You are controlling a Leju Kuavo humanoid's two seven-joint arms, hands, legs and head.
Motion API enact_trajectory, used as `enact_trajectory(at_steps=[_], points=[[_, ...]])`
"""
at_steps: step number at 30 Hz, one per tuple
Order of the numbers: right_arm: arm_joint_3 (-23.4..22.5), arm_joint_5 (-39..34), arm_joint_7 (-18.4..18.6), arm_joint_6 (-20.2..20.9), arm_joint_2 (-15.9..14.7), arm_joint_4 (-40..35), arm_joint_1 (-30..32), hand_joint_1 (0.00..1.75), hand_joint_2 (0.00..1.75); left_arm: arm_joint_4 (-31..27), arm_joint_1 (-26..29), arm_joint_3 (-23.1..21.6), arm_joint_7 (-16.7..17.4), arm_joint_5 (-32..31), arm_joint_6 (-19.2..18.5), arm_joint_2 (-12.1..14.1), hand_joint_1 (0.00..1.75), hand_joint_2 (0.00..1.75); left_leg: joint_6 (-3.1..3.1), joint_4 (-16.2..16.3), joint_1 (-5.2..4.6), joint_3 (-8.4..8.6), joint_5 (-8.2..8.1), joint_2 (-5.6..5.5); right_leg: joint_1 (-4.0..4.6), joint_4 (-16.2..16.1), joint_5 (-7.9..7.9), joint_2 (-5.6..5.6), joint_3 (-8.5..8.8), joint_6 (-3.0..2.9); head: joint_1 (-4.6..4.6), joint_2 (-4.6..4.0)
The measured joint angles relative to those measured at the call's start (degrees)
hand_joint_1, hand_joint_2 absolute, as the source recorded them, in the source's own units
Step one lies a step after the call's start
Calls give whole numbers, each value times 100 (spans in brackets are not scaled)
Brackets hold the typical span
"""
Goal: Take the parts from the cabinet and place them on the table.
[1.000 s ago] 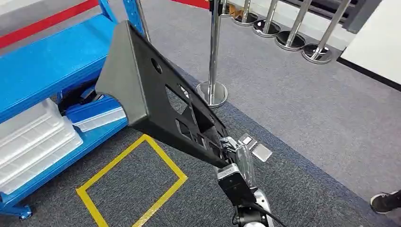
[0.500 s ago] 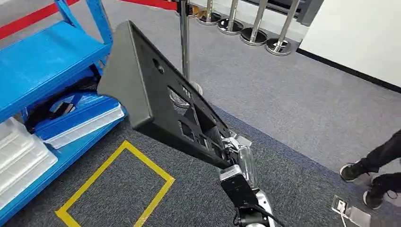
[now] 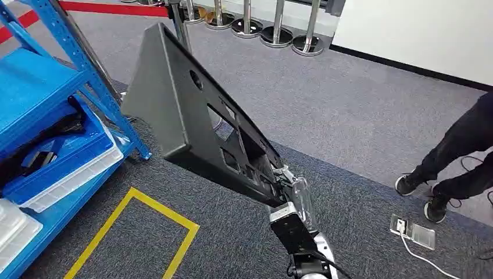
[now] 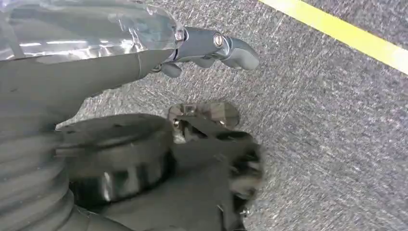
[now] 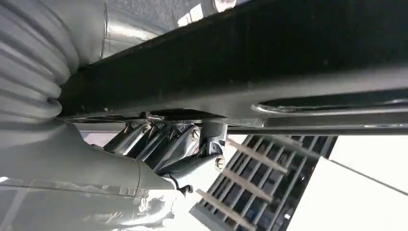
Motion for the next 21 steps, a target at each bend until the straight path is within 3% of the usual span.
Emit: enact_trajectory(at_steps=[1, 2, 3, 4, 5, 6, 8, 10, 11, 12, 14, 15, 16, 17, 18, 19, 20, 21], points=[[0, 0, 0, 0, 0, 0, 6, 175, 175, 0, 3, 0, 11, 0, 0, 0, 0, 175, 6, 86, 0, -69, 63, -6, 2, 5, 0, 79, 3, 0, -9, 0], [0, 0, 0, 0, 0, 0, 6, 175, 175, 0, 1, 0, 11, 0, -2, 0, 0, 175, 21, -120, 0, 2, 261, -12, 2, 12, 0, 155, 11, 1, -11, 0], [0, 0, 0, 0, 0, 0, 5, 175, 175, 0, -3, 0, 11, 0, -2, 2, 0, 175, 38, -528, 4, 175, 529, -28, 0, 20, -3, 234, 20, 6, -17, 0], [0, 0, 0, 0, 0, 0, 4, 175, 175, 0, -6, 0, 11, 0, -2, 2, 0, 175, 51, -1049, 18, 392, 820, -114, -3, 37, -10, 310, 27, 15, -30, 0], [0, 0, 0, 0, 0, 0, 2, 175, 175, 0, -3, 0, 11, 0, -2, 2, 0, 175, 68, -1520, 47, 550, 978, -370, -12, 61, -25, 374, 6, 39, -46, 0], [0, -2, 0, 0, 0, 0, -15, 175, 175, 2, -4, 2, 11, 0, -2, 2, 0, 175, 70, -1606, 67, 560, 928, -646, 18, 123, -29, 437, -46, 70, -50, 0], [0, -2, -2, 2, 2, 0, -8, 175, 175, 2, -8, 0, 13, -2, -4, 2, 0, 175, 97, -1599, 28, 549, 925, -539, -35, 98, 3, 563, -108, 138, -46, 0], [-4, 0, -7, -2, 0, 0, 12, 175, 175, 2, -10, 0, 13, -2, -4, -2, 0, 175, 192, -1668, 43, 582, 967, -389, -49, 76, 29, 695, -124, 211, -48, 0], [-9, 2, -13, -6, 0, -2, 33, 175, 175, 2, -19, 2, 13, 0, -4, -2, 0, 175, 230, -1703, 53, 606, 989, -291, -45, 170, -38, 392, -129, 213, -42, 0], [-13, 4, -26, -6, 0, 0, 20, 175, 175, 2, -18, 2, 11, -2, -4, -2, 0, 175, 269, -1724, 43, 620, 992, -231, -15, 422, -222, 80, -252, 240, 31, 0], [-33, 11, -48, -4, 0, 0, 22, 175, 175, 2, 2, 0, 11, 0, -4, -2, 0, 175, 292, -1723, 16, 619, 981, -49, -42, 1294, -657, -78, -672, 293, 79, 0], [-39, 11, -59, -4, 0, 0, 37, 175, 175, 4, 9, 2, 11, 0, -4, -2, 0, 175, 303, -1721, 8, 617, 974, 40, -56, 1682, -792, -93, -862, 309, 94, 0], [-44, 11, -68, -4, 0, 0, 52, 175, 175, 4, 10, 2, 11, 2, -2, 0, 0, 175, 301, -1720, 1, 618, 969, 120, -68, 1866, -794, -98, -951, 319, 112, 0], [-53, 7, -70, -4, 0, 0, 67, 175, 175, 4, 9, 2, 13, 7, 2, 0, 0, 175, 296, -1720, 0, 627, 958, 190, -75, 1746, -668, -110, -891, 320, 131, 0], [-55, -9, -74, -4, 0, 0, 71, 175, 175, 4, 5, 2, 11, 19, 2, 0, 0, 175, 289, -1719, -1, 642, 943, 259, -80, 1367, -439, -138, -684, 319, 155, 0], [-57, -26, -83, -4, 0, 0, 69, 175, 175, 4, 3, 0, 11, 35, 2, -2, 0, 175, 268, -1718, 0, 670, 922, 324, -80, 768, -156, -221, -365, 315, 175, 0], [-57, -42, -92, -4, 0, 0, 66, 175, 175, 4, 4, 2, 11, 50, 2, -2, 0, 175, 243, -1718, -2, 703, 898, 366, -74, 244, 34, -397, -77, 297, 203, 0], [-57, -74, -113, -4, 2, 4, 59, 175, 175, 4, 1, 2, 11, 55, 9, 0, 0, 175, 206, -1717, -44, 710, 876, 409, 1, 116, -70, -568, -14, 248, 221, 0]])
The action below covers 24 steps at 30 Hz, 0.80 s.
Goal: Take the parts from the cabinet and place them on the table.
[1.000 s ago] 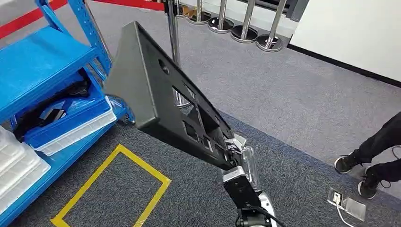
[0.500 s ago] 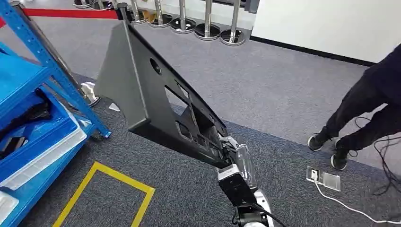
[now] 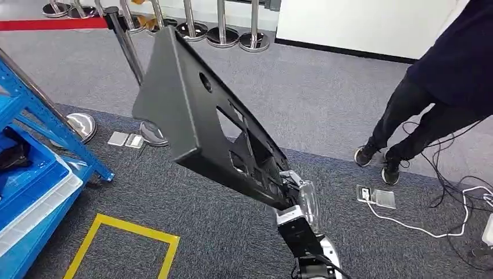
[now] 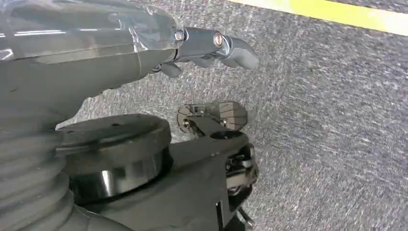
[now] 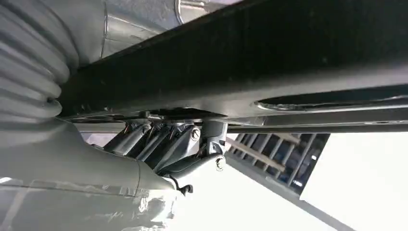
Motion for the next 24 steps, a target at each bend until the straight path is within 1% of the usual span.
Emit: enact_trajectory(at_steps=[1, 2, 4, 5, 6, 7, 8, 9, 10, 11, 12, 13, 14, 15, 16, 17, 19, 20, 21, 22, 23, 24], points=[[0, -29, -22, 0, 7, 0, -3, 175, 175, 2, 4, 0, -11, 2, 9, 2, 0, 175, -29, 13, 3, 4, -8, 16, 0, -40, 40, 85, -12, -50, -15, 0], [0, -61, -42, 0, 7, 4, -3, 175, 175, 2, 7, 0, -26, 6, 13, 2, 0, 175, -49, 7, 4, 18, -11, 56, 15, -32, 34, 129, -27, -73, -31, 0], [0, -112, -90, 0, 7, 9, -9, 175, 175, 2, 11, 0, -59, 22, 20, 2, 0, 175, -126, -25, 18, 63, -21, 156, 45, -59, 40, 239, -31, -145, -44, 0], [0, -127, -110, 0, 11, 9, -8, 175, 175, 2, 8, 0, -74, 24, 20, 2, 0, 175, -171, 30, 53, 84, -100, 68, -22, -121, 76, 288, 19, -196, -37, 0], [-2, -130, -131, -2, 13, 9, -29, 175, 175, 2, 9, -2, -87, 24, 20, 2, 0, 175, -180, 237, 53, 13, -244, -162, -17, -133, 81, 333, 27, -224, -55, 0], [-2, -134, -140, -2, 22, 13, -48, 175, 175, 4, 13, -2, -87, 26, 20, 2, 0, 175, -184, 616, 53, -160, -460, -298, -17, -132, 86, 377, 25, -252, -92, 0], [-2, -136, -145, -2, 39, 19, -49, 175, 175, 4, 24, -2, -87, 28, 20, 2, 0, 175, -192, 1117, 51, -401, -692, -373, -9, -132, 81, 439, 27, -264, -151, 0], [-2, -136, -145, -2, 39, 28, -47, 175, 175, 9, 36, -2, -87, 31, 20, 4, 0, 175, -200, 1577, 46, -637, -855, -406, 2, -130, 78, 508, 25, -270, -160, 0], [-2, -138, -145, -2, 44, 41, -41, 175, 175, 9, 51, 0, -87, 46, 20, 4, 0, 175, -202, 1821, 44, -783, -874, -414, 8, -125, 77, 582, 27, -271, -168, 0], [-2, -138, -145, -2, 44, 52, -34, 175, 175, 11, 60, 0, -87, 50, 20, 4, 0, 175, -193, 1783, 44, -798, -751, -416, 9, -119, 76, 662, 34, -271, -171, 0], [-2, -138, -145, -2, 44, 63, -33, 175, 175, 11, 60, 0, -87, 55, 20, 4, 0, 175, -178, 1474, 47, -688, -507, -423, 8, -113, 75, 747, 41, -269, -184, 0], [-2, -138, -145, -2, 46, 65, -33, 175, 175, 11, 56, 0, -87, 57, 20, 4, 0, 175, -162, 959, 54, -484, -194, -455, 3, -98, 66, 832, 52, -255, -195, 0], [-2, -138, -145, -2, 46, 65, -34, 175, 175, 13, 57, 0, -87, 57, 20, 4, 0, 175, -156, 447, 75, -276, 85, -618, -3, -79, 52, 899, 58, -234, -206, 0], [-2, -136, -145, -2, 46, 70, -38, 175, 175, 18, 58, 0, -87, 57, 20, 4, 0, 175, -132, 203, 103, -192, 81, -918, -3, -59, 41, 950, 40, -210, -225, 0], [-2, -141, -145, 0, 48, 74, -48, 175, 175, 20, 54, 0, -90, 59, 20, 4, 0, 175, -132, 87, 114, -176, 72, -917, 11, 6, 25, 1041, -14, -184, -234, 0], [-2, -138, -145, -2, 52, 76, -48, 175, 175, 22, 59, 0, -94, 59, 20, 4, 0, 175, -117, 119, 84, -186, 71, -866, -5, -17, 44, 1079, -36, -151, -221, 0], [-2, -147, -145, -2, 52, 85, -28, 175, 175, 22, 55, 0, -103, 63, 20, 4, 0, 175, -43, 108, 47, -171, 86, -755, -33, -55, 72, 1199, -44, -78, -223, 0], [-2, -149, -145, -2, 52, 89, -23, 175, 175, 24, 45, 0, -103, 63, 15, 2, 0, 175, 16, 30, 93, -148, 124, -663, -39, -22, 38, 1157, -50, -62, -227, 0], [-7, -151, -147, -4, 52, 90, -28, 175, 175, 24, 40, 0, -107, 66, 15, 2, 0, 175, 45, 2, 84, -125, 136, -604, -5, 122, -69, 796, -98, -43, -199, 0], [-7, -151, -153, -4, 52, 92, -46, 175, 175, 24, 43, 0, -109, 63, 15, 2, 0, 175, 74, 0, 75, -121, 134, -531, -5, 436, -269, 601, -252, -15, -127, 0], [-7, -154, -155, -2, 52, 96, -57, 175, 175, 24, 57, 0, -109, 66, 15, 2, 0, 175, 89, 0, 63, -122, 125, -444, -19, 924, -512, 509, -487, 17, -85, 0], [-7, -171, -158, -2, 52, 109, -53, 175, 175, 26, 67, 0, -109, 72, 15, 2, 0, 175, 101, 1, 54, -122, 117, -357, -38, 1390, -697, 479, -710, 37, -66, 0]])
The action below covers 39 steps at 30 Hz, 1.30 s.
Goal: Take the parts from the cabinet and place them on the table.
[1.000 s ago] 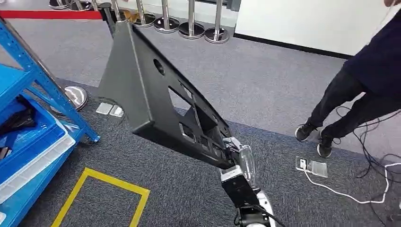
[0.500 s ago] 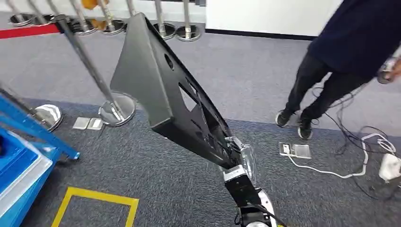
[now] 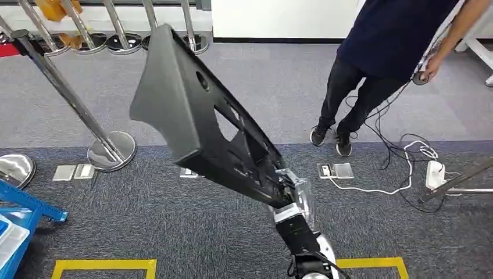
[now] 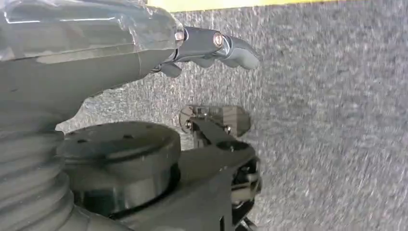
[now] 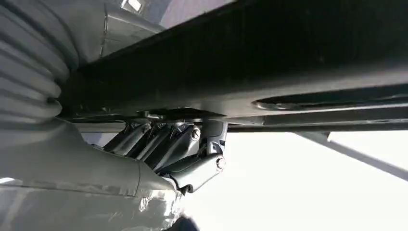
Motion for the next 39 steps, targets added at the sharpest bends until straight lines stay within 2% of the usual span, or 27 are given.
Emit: enact_trajectory(at_steps=[2, 3, 5, 6, 8, 10, 11, 13, 15, 16, 17, 18, 20, 21, 22, 24, 26, 27, 28, 29, 31, 32, 34, 35, 36, 37, 39], points=[[0, -24, -4, 0, 0, 33, 3, 175, 175, 4, -2, 0, 0, 39, 4, 0, 0, 175, 3, 3, -9, 4, -14, 144, -26, 329, -7, -13, -170, 23, 48, 0], [0, -37, -7, 0, 0, 50, 2, 175, 175, 4, -3, 0, 0, 46, 11, 0, 0, 175, -7, 3, -9, 16, -27, 208, -31, 77, 178, -34, -41, 21, 76, 0], [0, -81, -26, 0, 0, 63, -5, 175, 175, 4, -3, 0, 0, 52, 15, 0, 0, 175, -40, 5, -7, 63, -63, 322, -34, -960, 682, -174, 500, 11, 131, 0], [0, -87, -39, 0, 0, 66, -19, 175, 175, 4, -2, 0, 0, 52, 24, 0, 0, 175, -70, 4, -19, 88, -87, 365, -14, -1404, 729, -444, 706, -2, 164, 0], [0, -94, -61, 0, 2, 79, -45, 175, 175, 7, -4, 0, -11, 61, 39, 0, 0, 175, -130, 16, -50, 97, -105, 430, 57, -1417, 718, -352, 702, -114, 144, 0], [0, -100, -63, 0, 2, 90, -41, 175, 175, 7, -4, 0, -13, 61, 48, -2, 0, 175, -190, -3, -41, 139, -117, 527, 94, -1419, 709, -241, 685, -168, 116, 0], [0, -94, -63, -2, 2, 90, -43, 175, 175, 7, -9, 0, -17, 61, 50, -2, 0, 175, -240, 14, -23, 151, -162, 533, 44, -1477, 740, -177, 721, -219, 118, 0], [0, -92, -61, -2, 9, 90, -59, 175, 175, 7, -13, 0, -17, 98, 55, -4, 0, 175, -270, 430, 9, 7, -430, 75, 34, -1494, 756, -96, 735, -292, 74, 0], [0, -90, -63, -2, 22, 90, -60, 175, 175, 7, -2, 0, -17, 107, 63, -2, 0, 175, -284, 1363, -2, -453, -863, -43, 51, -1493, 748, 20, 737, -320, -9, 0], [0, -90, -61, 0, 22, 94, -57, 175, 175, 7, 3, 0, -13, 118, 64, -2, 0, 175, -286, 1758, -9, -671, -967, -56, 60, -1489, 747, 95, 737, -322, -28, 0], [0, -90, -61, 0, 22, 101, -51, 175, 175, 9, 8, 0, -9, 118, 66, -2, 0, 175, -276, 1881, -12, -765, -922, -59, 65, -1484, 747, 172, 742, -322, -37, 0], [0, -90, -61, 0, 22, 103, -50, 175, 175, 9, 8, 0, -9, 118, 66, -2, 0, 175, -260, 1720, -12, -720, -740, -63, 65, -1476, 746, 253, 752, -322, -44, 0], [0, -90, -61, 0, 24, 105, -51, 175, 175, 9, 0, 0, -9, 118, 66, -2, 0, 175, -225, 789, -1, -340, -165, -145, 57, -1454, 731, 422, 775, -301, -68, 0], [0, -90, -63, 0, 24, 105, -52, 175, 175, 9, 1, 0, -9, 118, 66, -2, 0, 175, -212, 279, 15, -144, 53, -363, 48, -1428, 711, 492, 765, -277, -81, 0], [0, -92, -61, 0, 24, 105, -62, 175, 175, 13, 2, 0, -9, 120, 66, -2, 0, 175, -210, 175, 45, -138, -20, -675, 69, -1376, 696, 549, 723, -251, -101, 0], [0, -92, -57, 0, 26, 105, -58, 175, 175, 13, -3, 2, -9, 127, 66, -2, 0, 175, -184, 157, 8, -144, -8, -540, 29, -1389, 713, 667, 662, -187, -94, 0], [0, -90, -46, -2, 24, 105, -44, 175, 175, 13, -2, 2, -18, 144, 68, -7, 0, 175, -95, 96, 13, -114, 28, -394, 18, -1422, 741, 815, 652, -110, -98, 0], [0, -83, -39, -2, 24, 105, -30, 175, 175, 15, -11, 2, -26, 151, 72, -15, 0, 175, -55, 46, 35, -86, 53, -288, 12, -1356, 683, 668, 647, -107, -96, 0], [0, -79, -37, -2, 24, 105, -45, 175, 175, 15, -8, 2, -35, 149, 74, -15, 0, 175, -19, 10, 33, -67, 62, -243, 46, -1152, 529, 344, 549, -83, -3, 0], [0, -76, -33, -2, 24, 105, -58, 175, 175, 15, -1, 2, -35, 151, 74, -15, 0, 175, -12, 5, 23, -62, 59, -146, 43, -745, 299, 139, 350, -46, 59, 0], [0, -77, -9, -2, 24, 105, -44, 175, 175, 15, 19, 2, -35, 155, 74, -15, 0, 175, 12, 6, 5, -59, 41, 18, 14, 113, -46, 1, -70, -2, 100, 0], [0, -76, -2, -2, 22, 105, -35, 175, 175, 17, 23, 2, -35, 155, 72, -15, 0, 175, 12, 8, 2, -57, 32, 105, -6, 346, -66, -12, -196, 15, 124, 0], [0, -74, 4, -2, 17, 105, -24, 175, 175, 17, 19, 2, -35, 157, 72, -15, 0, 175, 0, 9, 4, -30, 4, 241, -25, -109, 284, -50, 27, 22, 173, 0], [0, -70, 4, -2, 17, 105, -23, 175, 175, 17, 17, 2, -35, 155, 70, -15, 0, 175, -14, 9, 7, 1, -19, 304, -27, -665, 560, -113, 316, 19, 205, 0], [0, -70, 4, -2, 17, 105, -25, 175, 175, 17, 17, 2, -37, 155, 68, -15, 0, 175, -38, 9, 6, 41, -42, 352, -22, -1209, 786, -277, 610, 3, 236, 0], [0, -70, 4, -2, 17, 105, -31, 175, 175, 17, 16, 2, -37, 153, 66, -15, 0, 175, -79, 10, -21, 65, -68, 388, 37, -1435, 711, -522, 720, -41, 254, 0], [0, -68, 4, -2, 15, 105, -31, 175, 175, 20, 8, 2, -37, 155, 66, -15, 0, 175, -133, 18, -33, 92, -92, 464, 67, -1453, 741, -365, 701, -129, 208, 0]])
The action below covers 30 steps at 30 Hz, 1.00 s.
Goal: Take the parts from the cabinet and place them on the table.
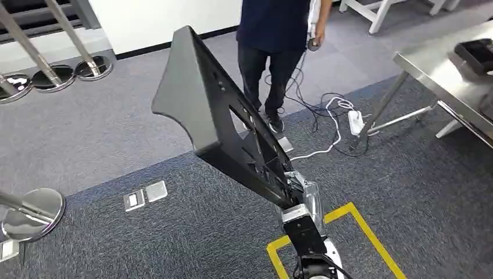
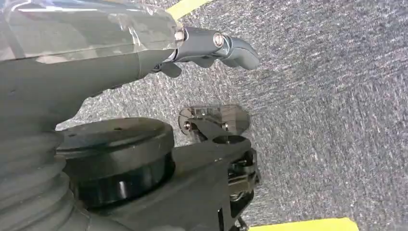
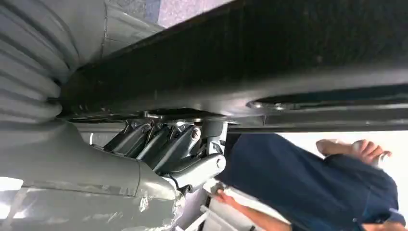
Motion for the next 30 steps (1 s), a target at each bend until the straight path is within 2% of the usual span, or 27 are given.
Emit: enact_trajectory(at_steps=[2, 3, 4, 5, 6, 7, 8, 9, 10, 11, 12, 13, 14, 15, 17, 18, 19, 20, 22, 23, 24, 25, 26, 27, 28, 29, 30], points=[[0, 0, 0, 0, -2, 0, 7, 175, 175, -2, -7, 0, -2, -2, 0, -4, 0, 175, -67, -28, 13, 55, -15, 107, 33, -11, -4, 113, -1, -63, -26, 0], [0, 2, -2, 0, -2, -2, 12, 175, 175, -2, -21, 0, -4, -4, 0, -4, 0, 175, -124, 23, 46, 76, -84, 2, -41, -74, 33, 173, 51, -113, -20, 0], [-2, 2, -2, 0, -4, -2, 2, 175, 175, -2, -24, 0, -6, -4, 0, -4, 0, 175, -136, 200, 53, 24, -204, -269, -35, -81, 34, 226, 61, -134, -48, 0], [0, 2, 0, 0, -4, -2, -10, 175, 175, -2, -22, 0, -6, -4, 0, -4, 0, 175, -137, 576, 58, -147, -427, -414, -37, -79, 32, 266, 62, -172, -96, 0], [0, 4, 0, 0, 0, -2, -11, 175, 175, -2, -13, 0, -6, -4, 0, -4, 0, 175, -141, 1060, 57, -381, -656, -484, -29, -78, 28, 330, 66, -186, -162, 0], [-2, 7, 9, 0, 0, -2, -11, 175, 175, 0, -7, 0, -7, 0, 0, -2, 0, 175, -146, 1522, 50, -621, -820, -510, -20, -73, 26, 406, 67, -190, -194, 0], [0, 11, 20, 0, 0, -2, -9, 175, 175, 0, 7, 0, -6, 7, 0, -2, 0, 175, -144, 1797, 46, -784, -854, -517, -15, -65, 24, 482, 65, -193, -210, 0], [0, 24, 24, 0, 0, -2, -6, 175, 175, 0, 12, 0, -6, 9, 0, -2, 0, 175, -132, 1791, 45, -818, -746, -519, -14, -58, 22, 565, 72, -193, -229, 0], [0, 37, 33, 0, 0, -2, -7, 175, 175, 0, 8, 0, -6, 7, 0, -2, 0, 175, -115, 1532, 46, -730, -527, -528, -15, -50, 16, 650, 82, -189, -245, 0], [0, 46, 39, 0, 0, -2, -8, 175, 175, 0, 3, 0, -6, 7, 0, -2, 0, 175, -99, 1052, 52, -539, -220, -560, -19, -36, 6, 737, 94, -176, -256, 0], [0, 52, 42, 0, 0, -2, -7, 175, 175, 0, 0, 0, -6, 7, -2, -2, 0, 175, -92, 502, 67, -315, 83, -700, -27, -11, -13, 814, 103, -152, -271, 0], [0, 59, 41, 0, 0, -2, -9, 175, 175, 0, 0, 0, -6, 7, -2, -2, 0, 175, -73, 195, 94, -211, 113, -990, -38, 12, -28, 872, 78, -127, -286, 0], [0, 61, 46, 0, -2, -2, -17, 175, 175, 0, -3, 0, -6, 7, -2, -2, 0, 175, -88, 133, 78, -211, 101, -1024, -14, 73, -48, 948, 38, -95, -304, 0], [0, 63, 48, 0, 0, -2, -14, 175, 175, 0, -4, 0, -6, 9, -2, -2, 0, 175, -64, 147, 73, -225, 112, -932, -22, 58, -31, 987, 10, -66, -293, 0], [0, 70, 52, 0, -2, -2, 0, 175, 175, 0, -12, 0, -6, 13, -2, -2, 0, 175, 6, 142, 28, -215, 121, -841, -65, 14, -6, 1094, 2, 6, -295, 0], [0, 70, 52, -2, -4, -2, 6, 175, 175, 0, -18, 0, -6, 11, -4, -13, 0, 175, 57, 76, 73, -203, 153, -756, -58, 38, -29, 1078, -6, 26, -299, 0], [-2, 70, 52, -2, -7, -2, 15, 175, 175, 0, -26, 0, -6, 15, -4, -11, 0, 175, 97, 47, 72, -182, 165, -691, -30, 164, -119, 708, -42, 43, -275, 0], [-2, 70, 55, -2, -7, -2, 1, 175, 175, 0, -20, 0, -6, 11, -4, -11, 0, 175, 124, 36, 69, -176, 162, -623, -30, 451, -307, 491, -185, 66, -188, 0], [-2, 72, 59, -2, -7, -2, -11, 175, 175, 2, 3, 0, -6, 15, -4, -11, 0, 175, 145, 39, 55, -177, 149, -461, -51, 1334, -717, 365, -619, 109, -118, 0], [-2, 79, 68, -2, -7, -2, -7, 175, 175, 2, 9, 0, -6, 17, -2, -11, 0, 175, 148, 41, 52, -177, 138, -369, -62, 1698, -819, 358, -800, 125, -92, 0], [-2, 88, 77, -2, -7, -2, -1, 175, 175, 2, 9, 0, -6, 17, -2, -11, 0, 175, 145, 44, 52, -174, 130, -294, -72, 1774, -778, 355, -845, 133, -68, 0], [-2, 98, 89, -2, -7, -2, 7, 175, 175, 2, 6, 0, -6, 17, -2, -11, 0, 175, 138, 47, 53, -162, 114, -223, -78, 1576, -601, 339, -749, 132, -40, 0], [-2, 105, 94, -2, -7, -2, 12, 175, 175, 2, 5, 0, -6, 17, -2, -11, 0, 175, 127, 49, 54, -144, 97, -160, -80, 1179, -361, 305, -551, 127, -18, 0], [-2, 105, 96, -2, -7, -2, 11, 175, 175, 2, 5, 0, -6, 17, -2, -11, 0, 175, 106, 50, 57, -111, 74, -94, -78, 629, -87, 202, -265, 116, 7, 0], [-9, 107, 96, -2, -7, -2, 9, 175, 175, 2, 5, 0, -6, 17, -2, -11, 0, 175, 77, 49, 44, -73, 47, -42, -62, 144, 47, -63, -23, 92, 35, 0], [-11, 107, 103, -2, -7, -2, -6, 175, 175, 2, 2, 0, -9, 15, -2, -11, 0, 175, 28, 69, 0, -63, 16, 4, 30, 45, -39, -171, 9, 52, 48, 0], [-13, 112, 101, -2, -7, -4, -9, 175, 175, 2, 0, 0, -9, 15, -2, -11, 0, 175, 6, 59, 2, -50, 7, 65, 20, 56, -31, -81, -12, -11, 11, 0]])
